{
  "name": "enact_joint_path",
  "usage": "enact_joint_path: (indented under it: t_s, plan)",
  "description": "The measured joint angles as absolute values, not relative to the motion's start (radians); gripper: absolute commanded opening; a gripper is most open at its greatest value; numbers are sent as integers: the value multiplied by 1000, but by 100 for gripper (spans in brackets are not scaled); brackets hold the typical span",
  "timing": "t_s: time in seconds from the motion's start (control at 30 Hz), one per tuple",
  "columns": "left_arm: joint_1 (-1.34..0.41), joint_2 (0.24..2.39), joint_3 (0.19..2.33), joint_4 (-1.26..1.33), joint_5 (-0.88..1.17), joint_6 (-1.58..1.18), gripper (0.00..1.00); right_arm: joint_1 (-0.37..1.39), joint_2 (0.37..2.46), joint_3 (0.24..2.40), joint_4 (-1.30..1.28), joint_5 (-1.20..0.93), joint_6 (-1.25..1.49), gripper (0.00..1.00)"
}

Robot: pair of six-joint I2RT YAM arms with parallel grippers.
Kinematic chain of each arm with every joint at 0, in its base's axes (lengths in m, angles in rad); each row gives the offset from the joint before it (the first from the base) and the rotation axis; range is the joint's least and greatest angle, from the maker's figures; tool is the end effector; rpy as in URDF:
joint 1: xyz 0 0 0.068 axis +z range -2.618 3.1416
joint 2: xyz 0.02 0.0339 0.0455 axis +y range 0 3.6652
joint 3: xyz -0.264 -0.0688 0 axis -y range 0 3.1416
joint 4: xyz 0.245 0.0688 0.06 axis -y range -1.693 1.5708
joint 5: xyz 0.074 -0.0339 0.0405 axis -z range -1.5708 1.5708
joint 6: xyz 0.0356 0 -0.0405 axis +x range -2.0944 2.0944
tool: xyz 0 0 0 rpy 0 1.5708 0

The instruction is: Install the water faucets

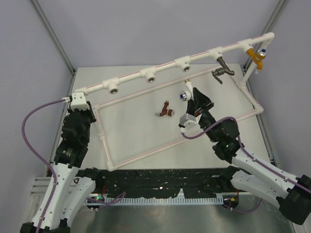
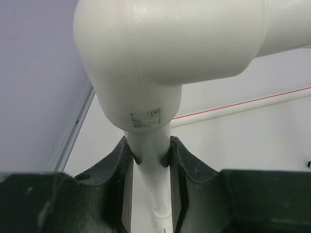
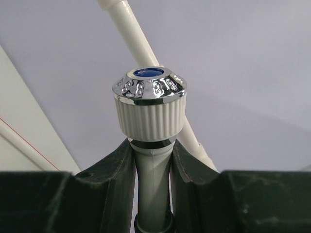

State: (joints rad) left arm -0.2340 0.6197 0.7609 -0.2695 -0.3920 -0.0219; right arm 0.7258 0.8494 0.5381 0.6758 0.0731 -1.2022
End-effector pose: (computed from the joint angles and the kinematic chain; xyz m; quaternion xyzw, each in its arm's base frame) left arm 0.1444 -0.0204 0.3470 -0.0499 0.7461 0.0624 0.6610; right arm 0.1510 0.1305 0.3328 -0.4485 0.3480 -0.2143 0.7949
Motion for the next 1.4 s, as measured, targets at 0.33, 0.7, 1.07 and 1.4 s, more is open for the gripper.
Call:
enact_joint_path:
  t_s: [0.33,0.7,1.07,1.4]
  plan:
    - [-241,621,754,-255,-405,-18,0,704,823,566,635,50,-1382,5]
    - [-244,603,726,-216,-407,2,0,672,918,681,550,51,-1508,5]
    - [-244,603,721,-207,-407,7,0,626,989,698,525,38,-1533,5]
    - [-244,604,717,-200,-407,9,0,624,991,703,538,-2,-1545,5]
